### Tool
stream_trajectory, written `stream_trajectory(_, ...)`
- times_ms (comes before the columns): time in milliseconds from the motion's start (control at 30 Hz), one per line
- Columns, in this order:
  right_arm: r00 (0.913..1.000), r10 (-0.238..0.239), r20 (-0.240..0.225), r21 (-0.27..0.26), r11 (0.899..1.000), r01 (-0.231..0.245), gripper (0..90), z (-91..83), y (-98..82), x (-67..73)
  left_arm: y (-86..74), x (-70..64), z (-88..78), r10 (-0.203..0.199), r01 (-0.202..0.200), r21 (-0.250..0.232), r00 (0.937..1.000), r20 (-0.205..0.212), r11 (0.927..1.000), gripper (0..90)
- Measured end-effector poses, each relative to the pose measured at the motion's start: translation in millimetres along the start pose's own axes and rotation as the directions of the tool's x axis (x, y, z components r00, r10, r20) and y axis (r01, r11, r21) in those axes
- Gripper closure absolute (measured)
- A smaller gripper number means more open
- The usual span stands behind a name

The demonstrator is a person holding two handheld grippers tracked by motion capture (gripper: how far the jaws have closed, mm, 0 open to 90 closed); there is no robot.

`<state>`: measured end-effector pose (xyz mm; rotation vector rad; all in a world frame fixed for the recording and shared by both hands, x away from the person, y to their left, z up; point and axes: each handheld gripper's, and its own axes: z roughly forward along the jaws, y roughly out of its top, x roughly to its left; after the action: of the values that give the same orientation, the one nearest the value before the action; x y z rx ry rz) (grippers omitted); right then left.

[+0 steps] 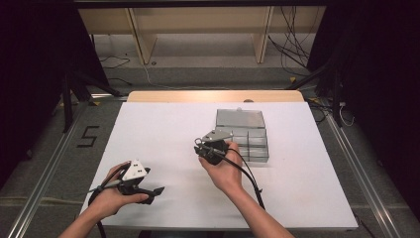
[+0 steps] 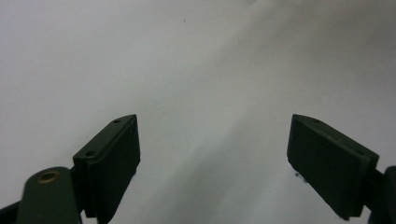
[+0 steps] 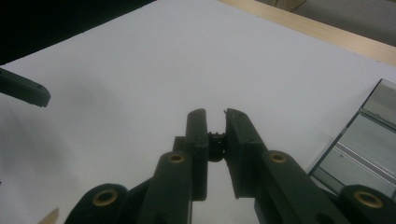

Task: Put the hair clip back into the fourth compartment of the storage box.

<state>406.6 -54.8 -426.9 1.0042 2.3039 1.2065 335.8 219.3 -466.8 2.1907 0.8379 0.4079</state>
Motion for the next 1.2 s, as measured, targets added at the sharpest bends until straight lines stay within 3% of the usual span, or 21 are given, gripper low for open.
stream_trajectory(1200, 0.9980, 0.026, 0.058, 0.000, 1.000, -0.026, 80.2, -8.7, 3.3, -26.5, -0.1, 0.3, -0.2, 0.000, 0.000, -0.001, 1.0000, 0.001, 1.0000, 17.2)
